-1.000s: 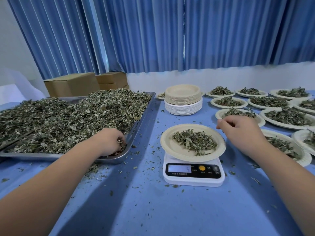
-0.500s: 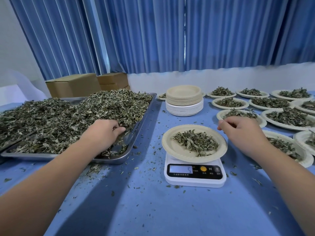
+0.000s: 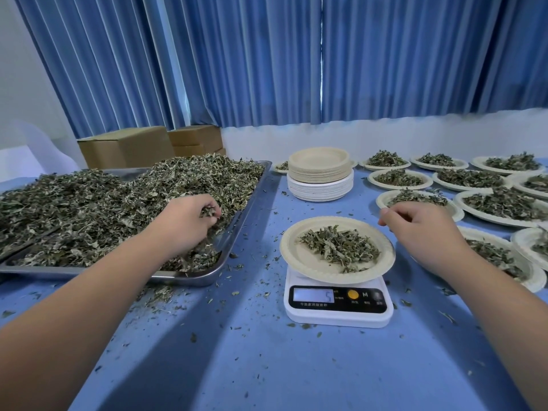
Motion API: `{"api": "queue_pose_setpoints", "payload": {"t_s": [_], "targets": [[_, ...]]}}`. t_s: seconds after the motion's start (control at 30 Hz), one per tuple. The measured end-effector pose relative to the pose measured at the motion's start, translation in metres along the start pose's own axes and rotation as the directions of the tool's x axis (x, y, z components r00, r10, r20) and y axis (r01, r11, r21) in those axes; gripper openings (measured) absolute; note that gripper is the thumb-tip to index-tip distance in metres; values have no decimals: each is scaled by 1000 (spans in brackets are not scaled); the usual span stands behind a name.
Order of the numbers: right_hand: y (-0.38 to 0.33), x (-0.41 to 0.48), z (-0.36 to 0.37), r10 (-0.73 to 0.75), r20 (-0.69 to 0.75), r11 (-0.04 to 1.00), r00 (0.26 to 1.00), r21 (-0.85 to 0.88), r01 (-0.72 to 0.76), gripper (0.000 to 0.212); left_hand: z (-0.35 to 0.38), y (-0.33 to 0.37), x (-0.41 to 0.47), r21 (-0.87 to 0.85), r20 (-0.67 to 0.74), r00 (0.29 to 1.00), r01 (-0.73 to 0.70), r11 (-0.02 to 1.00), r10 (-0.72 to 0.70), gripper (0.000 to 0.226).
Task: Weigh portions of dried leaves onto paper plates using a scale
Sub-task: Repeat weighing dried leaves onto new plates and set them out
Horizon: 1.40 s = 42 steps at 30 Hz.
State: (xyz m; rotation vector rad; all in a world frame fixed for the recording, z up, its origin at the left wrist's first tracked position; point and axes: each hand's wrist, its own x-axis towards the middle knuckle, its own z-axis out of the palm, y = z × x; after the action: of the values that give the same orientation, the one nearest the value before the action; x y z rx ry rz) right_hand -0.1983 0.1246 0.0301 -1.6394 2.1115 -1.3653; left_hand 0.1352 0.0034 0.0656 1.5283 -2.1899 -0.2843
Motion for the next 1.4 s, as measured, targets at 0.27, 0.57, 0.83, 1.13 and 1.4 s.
{"api": "queue_pose_setpoints", "payload": {"t_s": [0.27,0.57,0.83,1.13,1.4], "targets": [[3,3,0,-20,-15,1000,1000,2,20,34,-4,62,2,-181,-140,979,-176,968,152,6],[5,5,1,-56,-21,998,998,7,56,34,18,139,11,-254,83,931,-326,911,356,13],[6,7,3,-86,-22,996,996,-21,86,36,41,147,5,-94,261,944,-184,978,203,34],[6,6,5,-105,-32,994,994,-16,104,35,41,125,6,-353,64,993,-68,933,96,33],[6,5,5,-119,-23,993,993,-14,119,34,57,109,-5,-568,-233,972,-104,816,-38,26]]}}
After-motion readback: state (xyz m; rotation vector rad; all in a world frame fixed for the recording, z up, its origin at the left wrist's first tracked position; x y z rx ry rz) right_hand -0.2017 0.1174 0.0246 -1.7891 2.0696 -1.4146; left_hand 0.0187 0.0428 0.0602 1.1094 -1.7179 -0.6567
